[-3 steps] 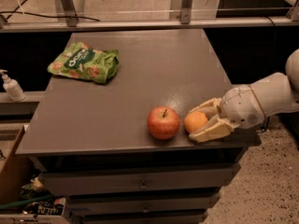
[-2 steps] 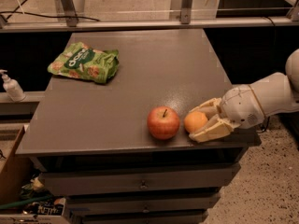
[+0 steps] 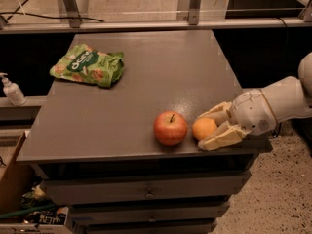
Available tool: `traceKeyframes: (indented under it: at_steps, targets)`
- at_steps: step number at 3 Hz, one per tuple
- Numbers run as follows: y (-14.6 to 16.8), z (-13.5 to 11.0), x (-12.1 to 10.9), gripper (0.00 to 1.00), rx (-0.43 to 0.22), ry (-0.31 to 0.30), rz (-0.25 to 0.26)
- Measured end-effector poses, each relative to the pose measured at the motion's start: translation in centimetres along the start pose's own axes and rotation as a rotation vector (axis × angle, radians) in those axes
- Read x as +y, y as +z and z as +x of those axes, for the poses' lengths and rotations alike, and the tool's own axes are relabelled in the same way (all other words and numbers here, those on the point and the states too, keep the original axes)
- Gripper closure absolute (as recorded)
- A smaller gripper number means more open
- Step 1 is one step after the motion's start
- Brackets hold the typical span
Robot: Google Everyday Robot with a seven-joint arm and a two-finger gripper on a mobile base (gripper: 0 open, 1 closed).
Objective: Move orange near apple
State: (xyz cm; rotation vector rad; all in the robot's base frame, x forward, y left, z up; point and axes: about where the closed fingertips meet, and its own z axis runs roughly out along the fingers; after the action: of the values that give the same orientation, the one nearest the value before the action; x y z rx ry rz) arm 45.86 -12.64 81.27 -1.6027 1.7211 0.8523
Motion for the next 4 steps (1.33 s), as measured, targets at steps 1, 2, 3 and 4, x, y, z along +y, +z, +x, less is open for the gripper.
traceKeyframes:
  at_steps: [1, 2, 3, 4]
  targets:
    - [0.0, 0.0, 0.0, 0.00, 0.000, 0.000, 0.000]
    - [0.0, 0.0, 0.0, 0.00, 0.000, 0.000, 0.000]
    - [-1.4, -0.7, -0.6, 0.00, -0.013, -0.015, 0.039]
    - [-4.4, -1.5, -1.1, 0.00, -0.033, -0.034, 0.109]
